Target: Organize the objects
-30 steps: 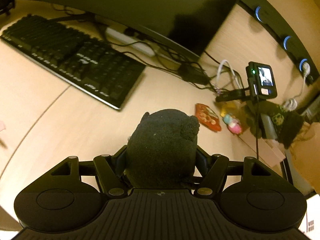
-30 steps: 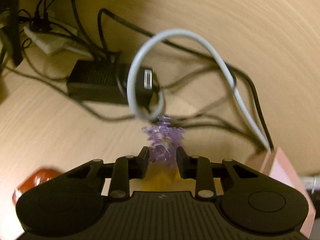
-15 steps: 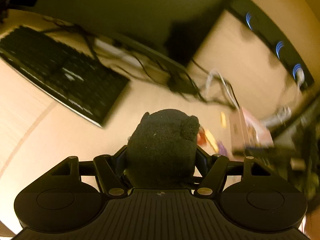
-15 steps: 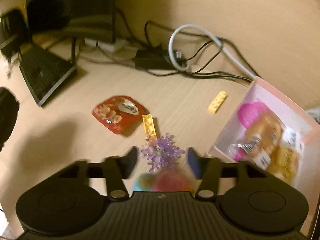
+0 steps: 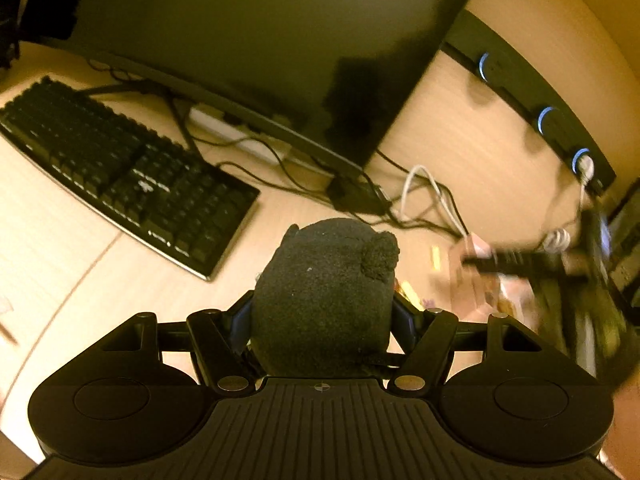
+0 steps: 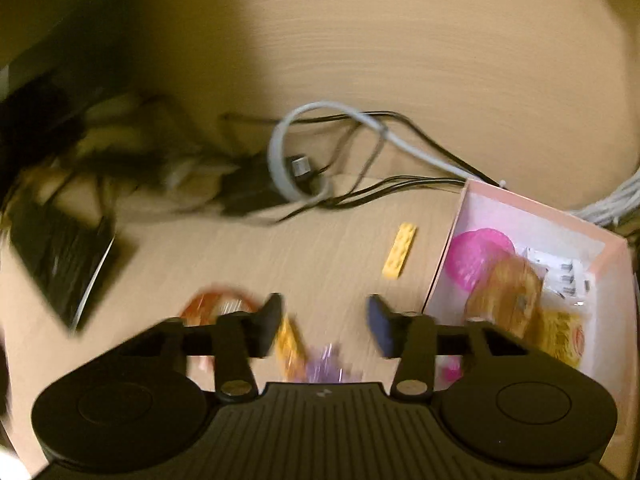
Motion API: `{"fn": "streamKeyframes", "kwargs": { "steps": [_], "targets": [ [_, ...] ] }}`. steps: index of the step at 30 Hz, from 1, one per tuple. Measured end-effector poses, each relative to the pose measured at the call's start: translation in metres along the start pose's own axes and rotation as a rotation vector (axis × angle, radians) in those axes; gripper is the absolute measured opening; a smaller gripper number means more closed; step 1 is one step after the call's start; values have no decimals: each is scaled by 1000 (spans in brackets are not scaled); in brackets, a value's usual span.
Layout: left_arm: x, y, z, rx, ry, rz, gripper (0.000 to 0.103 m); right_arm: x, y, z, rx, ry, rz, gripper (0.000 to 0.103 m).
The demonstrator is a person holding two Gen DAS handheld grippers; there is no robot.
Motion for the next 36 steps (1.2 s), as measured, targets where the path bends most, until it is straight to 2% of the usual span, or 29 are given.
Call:
{"fn": "streamKeyframes", "kwargs": {
  "steps": [3,6,10,13,15,17,21,22,27,32,36],
  "targets": [
    [1,8,5,0,21,16,73,31,-35,-19,91,48,53,35],
    [-1,15,12,-11,56,34,73,69,-52,-24,95,138,112,31],
    [1,22,24,-13,79,56,73,117,-54,-33,45,310,204,31],
    [4,24,35,-24,79,68,73,133,-51,-35,34,351,241,31],
    [7,24,42,-33,75,78,73,136,-47,-31,0,366,240,19],
    [11,24,47,-36,73,90,73,133,-42,-24,-34,357,230,12],
    [21,21,44,-24,98,110,73,108,-25,-7,-38,254,213,11],
    [24,21,40,-19,106,114,73,96,-19,-2,-34,221,202,7],
    [36,24,15,26,164,142,73,11,16,17,-2,63,131,7],
    [52,36,-19,80,219,186,73,-72,57,9,40,5,87,7],
    [66,48,-51,125,251,235,73,-109,96,-30,106,39,72,7]
  ]
}}
Point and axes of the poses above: each gripper's, at about its wrist camera, not at the fingertips, and x roughly the way its jaws point, z to its left, y to its underside, the point moved 8 cm from there along x, roughly the way its jaws point
